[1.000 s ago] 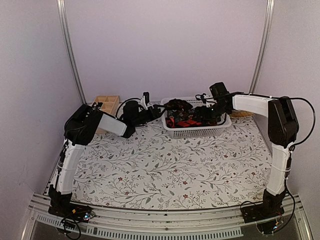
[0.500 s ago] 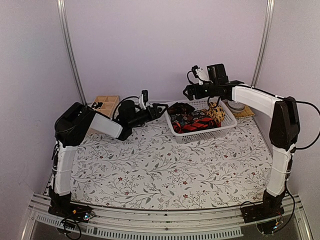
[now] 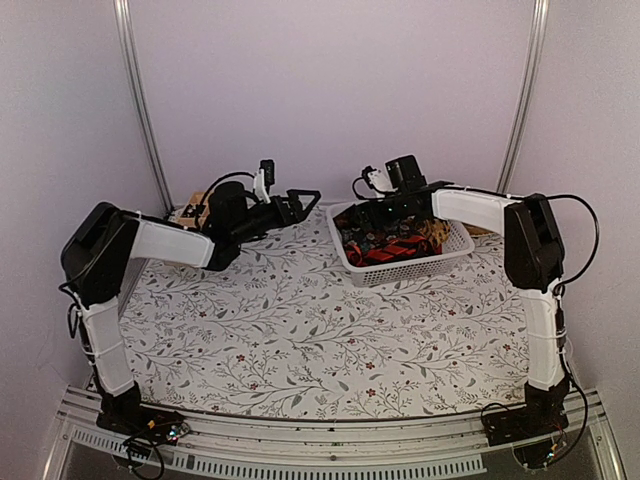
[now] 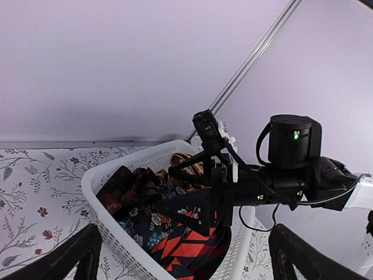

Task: Roll the ties
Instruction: Pick up the tie from the bin.

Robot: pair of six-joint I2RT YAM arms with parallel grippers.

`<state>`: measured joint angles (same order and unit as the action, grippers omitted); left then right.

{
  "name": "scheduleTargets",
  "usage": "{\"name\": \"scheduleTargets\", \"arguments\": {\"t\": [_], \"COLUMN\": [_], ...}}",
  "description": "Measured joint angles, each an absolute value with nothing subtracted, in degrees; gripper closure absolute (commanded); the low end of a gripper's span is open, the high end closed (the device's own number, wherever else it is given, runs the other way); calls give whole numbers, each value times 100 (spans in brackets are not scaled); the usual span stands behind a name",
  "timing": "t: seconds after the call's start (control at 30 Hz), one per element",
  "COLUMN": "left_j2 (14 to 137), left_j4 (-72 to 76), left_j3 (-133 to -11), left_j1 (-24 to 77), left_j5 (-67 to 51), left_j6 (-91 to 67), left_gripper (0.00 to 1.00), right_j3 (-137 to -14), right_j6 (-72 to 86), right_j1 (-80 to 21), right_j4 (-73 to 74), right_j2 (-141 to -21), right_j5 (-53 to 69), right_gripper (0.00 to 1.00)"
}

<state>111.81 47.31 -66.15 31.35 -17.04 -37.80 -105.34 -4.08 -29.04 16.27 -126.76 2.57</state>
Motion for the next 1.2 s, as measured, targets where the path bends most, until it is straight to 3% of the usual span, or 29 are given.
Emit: {"name": "scheduleTargets", "arguments": {"t": [0.4, 0.67, 0.9, 1.2], "left_j2": [9832, 9618, 9459, 9325], "left_j4": [3612, 3186, 3052, 3050], "left_j3": [-5966, -5380, -5308, -5306], "left_j1": [3100, 3098, 3094, 3094], "left_j5": [-1505, -1321, -1251, -1249], "left_j6": [-2899, -2676, -2604, -2587], "left_gripper": [0, 0, 0, 0], "right_j3": [-10245, -10630, -11378, -11489], "right_j6": [-222, 113, 193, 198], "right_j1": [-2727, -2357, -2373, -2373], "right_j4": [2445, 3100, 3441, 3789], "right_j2": [-12669, -12676, -12678, -13115], "right_j5": [-73, 108, 202, 209], "right_gripper": [0, 13, 12, 15]}}
